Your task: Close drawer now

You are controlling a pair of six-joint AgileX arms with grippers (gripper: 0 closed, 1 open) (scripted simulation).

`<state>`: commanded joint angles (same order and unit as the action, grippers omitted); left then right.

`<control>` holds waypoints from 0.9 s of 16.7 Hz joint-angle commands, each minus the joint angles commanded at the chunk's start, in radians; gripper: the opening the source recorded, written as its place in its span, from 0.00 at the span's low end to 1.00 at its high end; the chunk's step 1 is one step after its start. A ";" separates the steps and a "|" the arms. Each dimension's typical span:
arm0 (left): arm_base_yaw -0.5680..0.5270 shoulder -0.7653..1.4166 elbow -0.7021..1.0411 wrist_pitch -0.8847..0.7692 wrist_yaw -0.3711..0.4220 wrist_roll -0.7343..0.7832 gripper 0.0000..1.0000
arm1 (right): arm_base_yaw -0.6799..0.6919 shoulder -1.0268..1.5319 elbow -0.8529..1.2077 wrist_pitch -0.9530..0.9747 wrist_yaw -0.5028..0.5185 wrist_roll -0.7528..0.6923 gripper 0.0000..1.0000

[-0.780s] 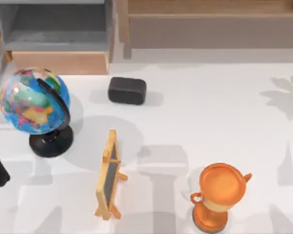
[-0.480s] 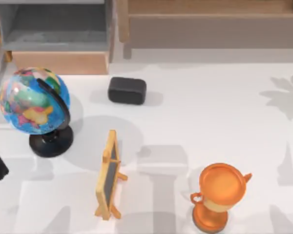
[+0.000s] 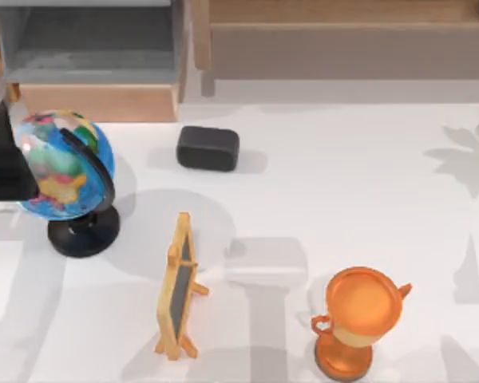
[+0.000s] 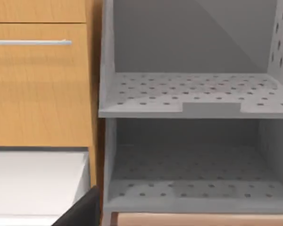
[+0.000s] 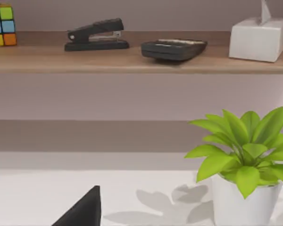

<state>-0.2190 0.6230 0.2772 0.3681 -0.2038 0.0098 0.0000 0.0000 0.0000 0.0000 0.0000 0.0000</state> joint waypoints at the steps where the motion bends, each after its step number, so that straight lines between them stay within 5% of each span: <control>1: -0.027 0.084 0.034 0.045 -0.025 0.001 1.00 | 0.000 0.000 0.000 0.000 0.000 0.000 1.00; 8: -0.161 0.521 0.216 0.285 -0.163 0.005 1.00 | 0.000 0.000 0.000 0.000 0.000 0.000 1.00; 15: -0.171 0.563 0.232 0.311 -0.178 0.006 1.00 | 0.000 0.000 0.000 0.000 0.000 0.000 1.00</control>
<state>-0.3900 1.1862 0.5096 0.6792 -0.3821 0.0158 0.0000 0.0000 0.0000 0.0000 0.0000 0.0000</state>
